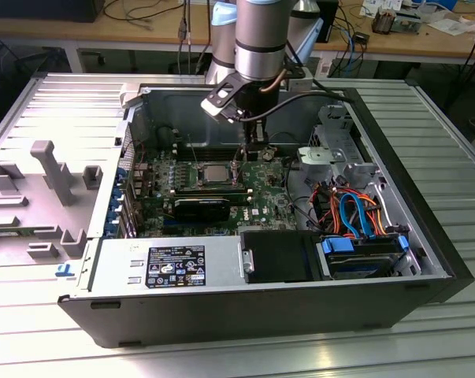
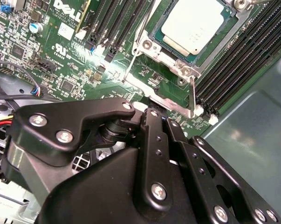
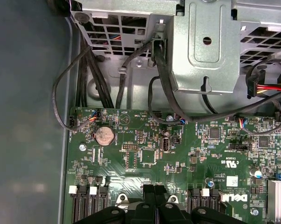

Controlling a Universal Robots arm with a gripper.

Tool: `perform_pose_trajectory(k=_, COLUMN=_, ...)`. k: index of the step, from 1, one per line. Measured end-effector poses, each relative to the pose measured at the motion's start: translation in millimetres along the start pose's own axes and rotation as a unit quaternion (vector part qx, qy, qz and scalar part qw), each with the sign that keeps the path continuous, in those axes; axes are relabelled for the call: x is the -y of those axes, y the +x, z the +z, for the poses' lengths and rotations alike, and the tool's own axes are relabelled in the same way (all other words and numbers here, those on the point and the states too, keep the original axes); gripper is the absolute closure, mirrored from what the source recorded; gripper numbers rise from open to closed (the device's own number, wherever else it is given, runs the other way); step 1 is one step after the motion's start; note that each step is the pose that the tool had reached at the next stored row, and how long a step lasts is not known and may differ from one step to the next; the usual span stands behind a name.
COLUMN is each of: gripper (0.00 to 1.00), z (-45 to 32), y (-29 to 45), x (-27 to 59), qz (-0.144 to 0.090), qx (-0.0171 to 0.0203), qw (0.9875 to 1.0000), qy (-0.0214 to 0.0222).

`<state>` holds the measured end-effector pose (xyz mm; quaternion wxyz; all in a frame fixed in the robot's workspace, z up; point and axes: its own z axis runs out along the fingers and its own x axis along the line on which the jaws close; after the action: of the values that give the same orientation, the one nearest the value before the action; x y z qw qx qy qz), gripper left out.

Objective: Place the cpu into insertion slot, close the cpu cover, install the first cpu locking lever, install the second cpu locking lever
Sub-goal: 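Close the cpu cover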

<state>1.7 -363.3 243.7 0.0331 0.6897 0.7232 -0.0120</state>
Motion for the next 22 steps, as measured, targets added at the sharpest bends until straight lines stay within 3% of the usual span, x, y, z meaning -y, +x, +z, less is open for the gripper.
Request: perform_pose_trajectory(k=22, gripper=0.89, z=0.2, y=0.6, x=11.0, qz=0.000, qx=0.0000, qw=1.0000, qy=0.0002)
